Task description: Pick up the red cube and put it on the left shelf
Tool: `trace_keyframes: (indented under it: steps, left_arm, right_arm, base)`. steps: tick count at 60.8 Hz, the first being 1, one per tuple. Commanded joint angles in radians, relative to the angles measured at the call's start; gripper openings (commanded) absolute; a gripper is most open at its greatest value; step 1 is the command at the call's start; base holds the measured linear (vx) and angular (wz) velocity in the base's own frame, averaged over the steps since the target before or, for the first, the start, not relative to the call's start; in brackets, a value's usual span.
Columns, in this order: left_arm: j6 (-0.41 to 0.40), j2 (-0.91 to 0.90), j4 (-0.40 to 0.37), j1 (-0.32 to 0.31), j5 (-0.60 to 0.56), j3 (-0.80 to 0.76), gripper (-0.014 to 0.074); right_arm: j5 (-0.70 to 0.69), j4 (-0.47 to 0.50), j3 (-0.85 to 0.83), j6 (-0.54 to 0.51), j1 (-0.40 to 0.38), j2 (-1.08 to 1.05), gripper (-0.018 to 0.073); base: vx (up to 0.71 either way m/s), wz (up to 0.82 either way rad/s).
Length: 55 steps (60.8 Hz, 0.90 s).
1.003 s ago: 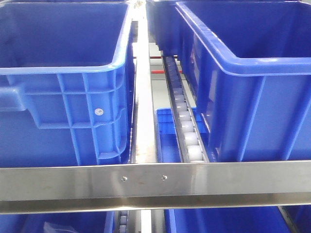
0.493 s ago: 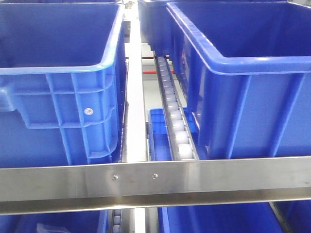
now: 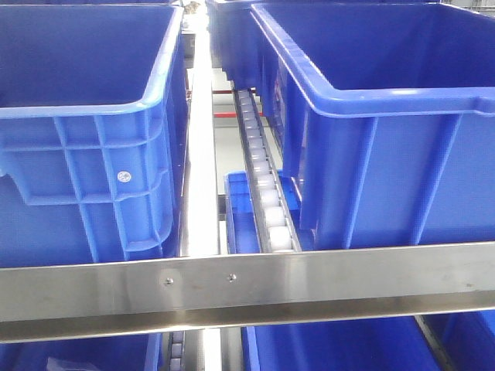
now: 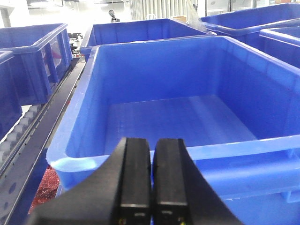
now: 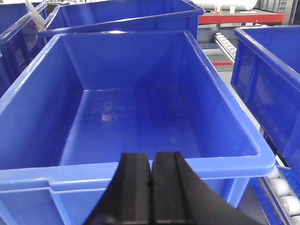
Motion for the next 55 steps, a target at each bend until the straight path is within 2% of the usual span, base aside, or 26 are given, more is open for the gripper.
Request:
trace_keyframes:
  steps: [1, 20, 37, 41, 55]
  left_arm:
    - [0.001, 0.008, -0.006, -0.004, -0.084, 0.022, 0.0106]
    - [0.001, 0.008, -0.006, -0.004, -0.084, 0.022, 0.0106]
    - [0.001, 0.008, -0.006, -0.004, -0.084, 0.022, 0.0106]
    - [0.001, 0.008, -0.006, -0.004, -0.084, 0.022, 0.0106]
    - [0.001, 0.008, -0.006, -0.004, -0.084, 0.022, 0.0106]
  right_arm:
    - [-0.077, -0.010, -0.027, -0.008, -0.006, 0.009, 0.0066]
    - [-0.055, -0.038, -0.015, -0.007, -0.003, -0.006, 0.0066]
    - [-0.108, -0.038, 0.251, -0.007, -0.002, -0.278, 0.0066]
    - [-0.149, -0.038, 0.298, -0.007, -0.003, -0.277, 0.0066]
    - [-0.115, -0.032, 0.307, -0.006, -0.003, -0.277, 0.0066]
  base:
    - [0.00, 0.00]
    - [0.00, 0.00]
    - [0.00, 0.00]
    - [0.00, 0.00]
    - [0.00, 0.00]
